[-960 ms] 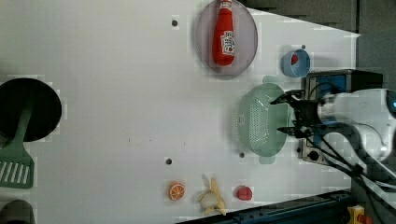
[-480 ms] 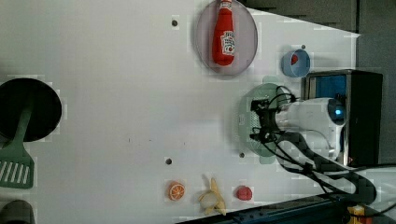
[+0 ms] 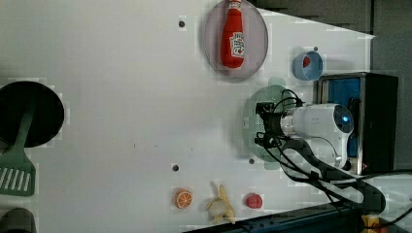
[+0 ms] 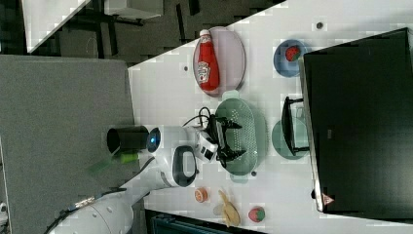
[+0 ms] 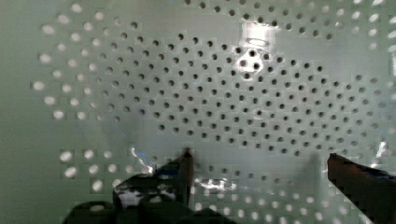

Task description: Drag strainer right to left.

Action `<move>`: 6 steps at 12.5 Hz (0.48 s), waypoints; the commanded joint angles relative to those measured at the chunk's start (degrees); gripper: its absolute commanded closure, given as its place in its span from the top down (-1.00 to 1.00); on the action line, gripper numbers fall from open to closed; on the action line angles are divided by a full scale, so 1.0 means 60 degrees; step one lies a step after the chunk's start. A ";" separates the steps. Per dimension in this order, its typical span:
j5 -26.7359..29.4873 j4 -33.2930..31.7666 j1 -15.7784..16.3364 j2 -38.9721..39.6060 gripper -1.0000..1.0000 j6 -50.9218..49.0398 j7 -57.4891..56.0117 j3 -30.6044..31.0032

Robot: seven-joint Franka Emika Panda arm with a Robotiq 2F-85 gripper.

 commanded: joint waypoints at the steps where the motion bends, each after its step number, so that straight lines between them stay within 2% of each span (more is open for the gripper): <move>1: -0.0127 0.0050 0.0171 -0.0189 1.00 0.0124 0.0865 0.0006; 6: 0.0000 0.0150 0.0980 -0.0151 1.00 0.0124 0.2079 0.0217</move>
